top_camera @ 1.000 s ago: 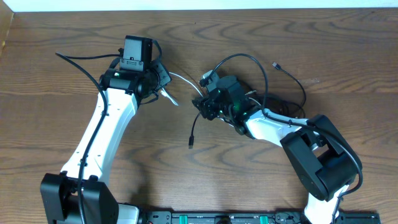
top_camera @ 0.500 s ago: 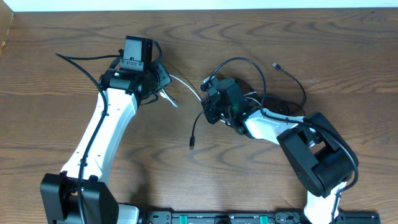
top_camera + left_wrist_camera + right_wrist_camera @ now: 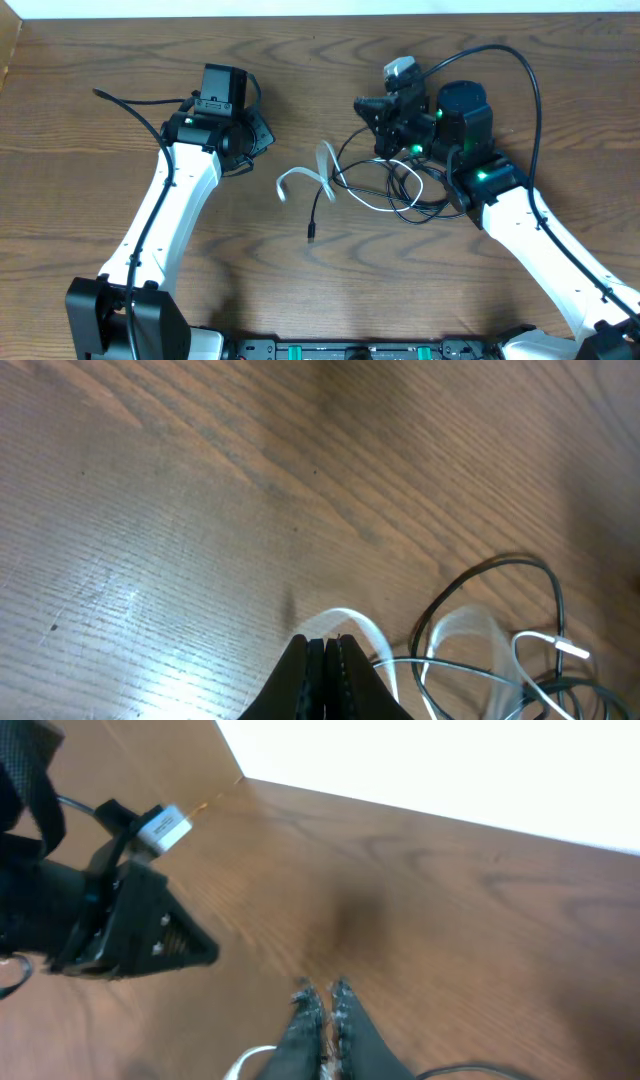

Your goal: Untangle cables

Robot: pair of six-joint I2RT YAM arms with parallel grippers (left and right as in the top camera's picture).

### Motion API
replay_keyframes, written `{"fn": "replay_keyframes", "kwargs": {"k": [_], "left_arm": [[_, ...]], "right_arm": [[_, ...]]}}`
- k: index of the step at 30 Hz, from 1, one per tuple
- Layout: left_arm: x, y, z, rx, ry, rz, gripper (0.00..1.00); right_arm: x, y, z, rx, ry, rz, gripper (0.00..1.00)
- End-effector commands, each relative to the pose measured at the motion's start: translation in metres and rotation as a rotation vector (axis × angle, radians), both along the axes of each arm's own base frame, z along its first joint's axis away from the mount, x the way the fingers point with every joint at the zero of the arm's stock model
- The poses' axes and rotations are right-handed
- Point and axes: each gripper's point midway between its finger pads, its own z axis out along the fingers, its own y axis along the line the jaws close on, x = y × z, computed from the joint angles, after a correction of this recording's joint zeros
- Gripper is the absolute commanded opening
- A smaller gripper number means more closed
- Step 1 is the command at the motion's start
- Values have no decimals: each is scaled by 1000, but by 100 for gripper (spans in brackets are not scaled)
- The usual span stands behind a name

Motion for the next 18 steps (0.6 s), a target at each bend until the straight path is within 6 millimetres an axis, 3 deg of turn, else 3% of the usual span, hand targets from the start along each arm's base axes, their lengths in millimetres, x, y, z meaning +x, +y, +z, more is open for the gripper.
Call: {"fn": "replay_keyframes", "kwargs": {"k": [1, 7, 8, 11, 12, 15, 18], "left_arm": [[0, 2, 1, -11, -8, 42, 8], [3, 2, 2, -15, -18, 47, 9], [3, 2, 2, -15, -17, 47, 15], [2, 2, 2, -15, -17, 47, 17], [3, 2, 2, -15, -17, 47, 23], [3, 2, 2, -15, -17, 47, 26], [3, 2, 1, -15, -17, 47, 26]], "right_arm": [[-12, 7, -34, -48, 121, 32, 16], [-26, 13, -88, -152, 278, 32, 24], [-27, 13, -93, -160, 293, 35, 26], [-31, 13, -99, -161, 331, 28, 32], [-32, 13, -102, -142, 377, 6, 38], [-37, 14, -107, -95, 483, -47, 56], [-45, 17, -112, -66, 582, -85, 63]]}}
